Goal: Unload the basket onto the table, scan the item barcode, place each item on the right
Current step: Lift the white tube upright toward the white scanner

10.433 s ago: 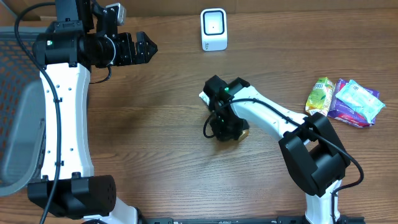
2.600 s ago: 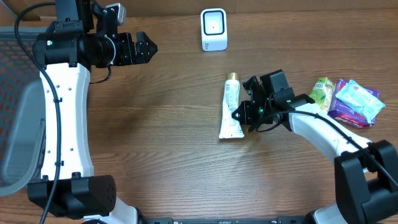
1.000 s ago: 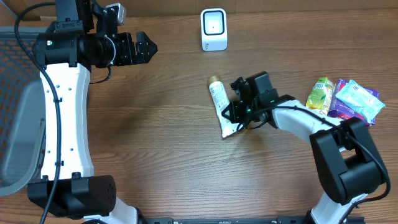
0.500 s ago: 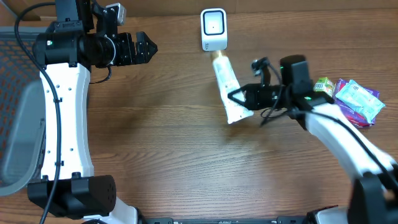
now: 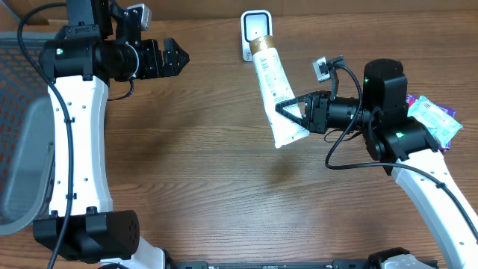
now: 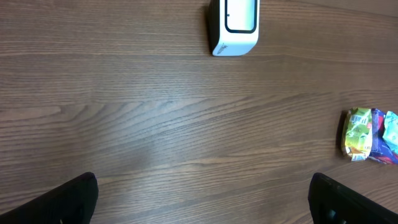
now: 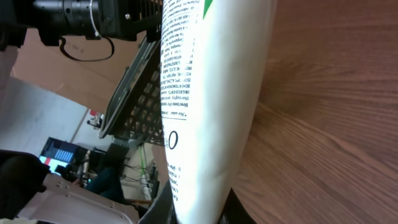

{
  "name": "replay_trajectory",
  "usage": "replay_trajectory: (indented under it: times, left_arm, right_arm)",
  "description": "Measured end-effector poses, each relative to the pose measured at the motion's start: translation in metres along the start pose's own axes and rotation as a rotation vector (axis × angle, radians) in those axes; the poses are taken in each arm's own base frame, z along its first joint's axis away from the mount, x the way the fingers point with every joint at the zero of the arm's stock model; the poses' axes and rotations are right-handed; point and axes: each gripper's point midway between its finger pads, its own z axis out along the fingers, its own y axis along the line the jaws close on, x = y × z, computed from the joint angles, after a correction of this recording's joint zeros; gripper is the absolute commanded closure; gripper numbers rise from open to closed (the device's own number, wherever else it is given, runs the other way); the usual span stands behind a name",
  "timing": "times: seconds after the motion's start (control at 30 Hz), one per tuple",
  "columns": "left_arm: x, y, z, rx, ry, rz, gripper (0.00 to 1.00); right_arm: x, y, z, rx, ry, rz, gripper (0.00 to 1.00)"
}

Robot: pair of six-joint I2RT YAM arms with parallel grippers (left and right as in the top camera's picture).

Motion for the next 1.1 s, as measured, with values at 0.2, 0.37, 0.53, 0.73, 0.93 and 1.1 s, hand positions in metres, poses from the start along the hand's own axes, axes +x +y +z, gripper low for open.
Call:
replay_trajectory:
  times: [0.2, 0.37, 0.53, 0.73, 0.93, 1.1]
  left_arm:
    - [0.0, 0.0, 0.0, 0.0, 0.0, 0.0, 0.0]
    - [0.0, 0.0, 0.0, 0.0, 0.0, 0.0, 0.0]
    - [0.0, 0.0, 0.0, 0.0, 0.0, 0.0, 0.0]
    - [0.0, 0.0, 0.0, 0.0, 0.0, 0.0, 0.0]
    - [0.0, 0.0, 0.0, 0.0, 0.0, 0.0, 0.0]
    - [0.0, 0.0, 0.0, 0.0, 0.0, 0.0, 0.0]
  right_arm:
    - [0.001, -0.005, -0.001, 0.042, 0.008, 0.086, 0.96]
    - [-0.023, -0.016, -0.007, 0.218, 0.009, 0.139, 0.96]
    - [-0.073, -0.041, -0.013, 0.497, -0.014, 0.069, 0.96]
    - [-0.123, -0.113, 0.015, 0.795, -0.054, -0.122, 0.96]
    - [-0.142, -0.196, 0.046, 1.116, -0.053, -0.404, 0.96]
    - [-0.159, -0.225, 0.063, 1.269, 0.026, -0.742, 0.96]
